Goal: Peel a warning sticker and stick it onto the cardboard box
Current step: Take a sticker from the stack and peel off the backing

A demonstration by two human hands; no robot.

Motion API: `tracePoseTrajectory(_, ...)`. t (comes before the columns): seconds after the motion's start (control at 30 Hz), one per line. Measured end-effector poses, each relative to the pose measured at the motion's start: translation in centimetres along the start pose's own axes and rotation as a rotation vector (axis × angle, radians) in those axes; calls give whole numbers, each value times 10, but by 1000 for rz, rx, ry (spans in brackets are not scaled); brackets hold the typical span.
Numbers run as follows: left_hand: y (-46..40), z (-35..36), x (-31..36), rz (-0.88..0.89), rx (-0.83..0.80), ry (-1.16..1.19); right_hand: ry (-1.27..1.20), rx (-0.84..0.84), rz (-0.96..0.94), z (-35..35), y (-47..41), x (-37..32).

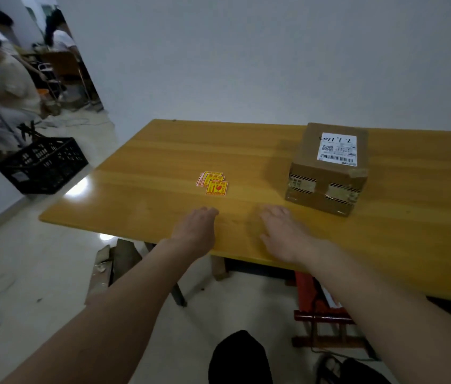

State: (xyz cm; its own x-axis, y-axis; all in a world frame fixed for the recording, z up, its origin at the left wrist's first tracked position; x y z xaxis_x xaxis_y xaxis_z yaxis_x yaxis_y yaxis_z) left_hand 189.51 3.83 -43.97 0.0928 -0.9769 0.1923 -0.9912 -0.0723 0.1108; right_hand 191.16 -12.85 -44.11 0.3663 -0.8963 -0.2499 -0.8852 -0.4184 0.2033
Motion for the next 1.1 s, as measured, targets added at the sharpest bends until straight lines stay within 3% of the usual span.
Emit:
tracePoseTrajectory(0.13,-2,10,-17,-25,10,94,-8,-58,-37,16,-22,-16)
tracePoseTrajectory(0.23,-7,10,-29,-41,122,151,-41,-20,-33,20,-41,-30)
tracePoseTrajectory(0.33,-23,18,-43,-28,200,50,32,39,-51,22,-65,-44)
tracePoseTrajectory(0.43,-30,37,-54,-48,167,-52,79,17,-64,26,-91,-56)
tracePoseTrajectory(0.6,-31,40,-58,-37,249,-90,97,-32,-50,29,-118,-60)
tracePoseTrajectory(0.77,-29,41,-58,-38,259,-69,212,38,-97,33,-95,-53)
tracePoseTrajectory(1.0,-27,38,-58,-46,236,45,184,38,-98,38,-53,-39)
tracePoseTrajectory(1.1,-31,31,-46,37,194,76,167,28,-114,35,-41,-38)
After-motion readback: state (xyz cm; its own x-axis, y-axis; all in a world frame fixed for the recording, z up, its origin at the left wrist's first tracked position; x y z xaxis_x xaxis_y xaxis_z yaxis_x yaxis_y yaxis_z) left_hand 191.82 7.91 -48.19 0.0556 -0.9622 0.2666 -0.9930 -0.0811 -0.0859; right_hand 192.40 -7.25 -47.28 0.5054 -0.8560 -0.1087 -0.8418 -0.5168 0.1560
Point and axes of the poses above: each hand's wrist, its own y-axis away from the middle knuckle, its own z-axis out of the palm, x = y × z, the point moved 5 cm from there along -y, towards the middle knuckle, and after that the axes turned 2 degrees about -x, right-handed, at the moved point
